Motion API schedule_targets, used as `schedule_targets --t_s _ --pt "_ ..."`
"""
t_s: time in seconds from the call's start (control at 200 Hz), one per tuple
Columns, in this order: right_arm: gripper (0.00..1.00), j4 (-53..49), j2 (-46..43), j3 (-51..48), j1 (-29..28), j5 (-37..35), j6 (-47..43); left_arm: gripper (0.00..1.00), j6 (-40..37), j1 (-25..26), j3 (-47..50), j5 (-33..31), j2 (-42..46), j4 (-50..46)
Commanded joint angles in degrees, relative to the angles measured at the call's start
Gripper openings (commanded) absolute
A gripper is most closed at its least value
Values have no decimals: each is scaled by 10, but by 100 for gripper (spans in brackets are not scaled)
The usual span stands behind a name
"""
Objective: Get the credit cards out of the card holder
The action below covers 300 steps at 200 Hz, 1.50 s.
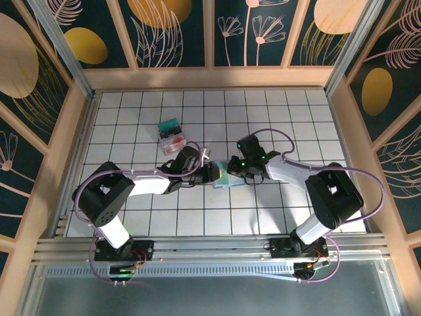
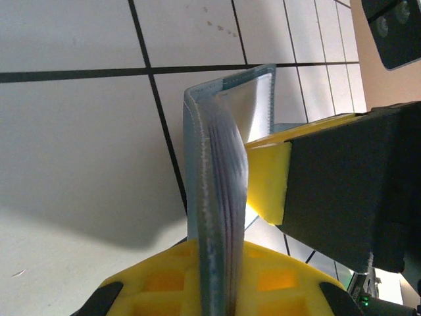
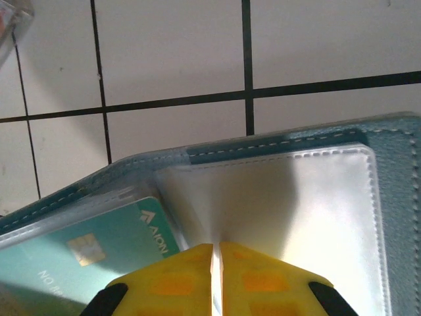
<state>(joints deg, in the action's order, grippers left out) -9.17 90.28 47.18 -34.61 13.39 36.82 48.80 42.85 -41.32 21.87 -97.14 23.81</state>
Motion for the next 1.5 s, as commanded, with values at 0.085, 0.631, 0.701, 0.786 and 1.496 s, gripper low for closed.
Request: schedule_targets --t_s 0.085,0.631,0.701,0.786,1.496 --pt "10 12 20 -7 -2 -10 4 5 0 -6 6 -14 -1 10" --pt "9 25 49 -12 0 -5 7 48 -43 -6 -10 -110 29 -102" --pt "8 26 48 -12 0 -6 8 50 -46 -6 -11 -136 36 -126" --pt "8 24 46 -13 0 -7 9 51 -53 -7 -14 -166 42 -151" --pt "7 35 21 -44 5 -25 39 36 -108 -6 -95 -215 -54 -177"
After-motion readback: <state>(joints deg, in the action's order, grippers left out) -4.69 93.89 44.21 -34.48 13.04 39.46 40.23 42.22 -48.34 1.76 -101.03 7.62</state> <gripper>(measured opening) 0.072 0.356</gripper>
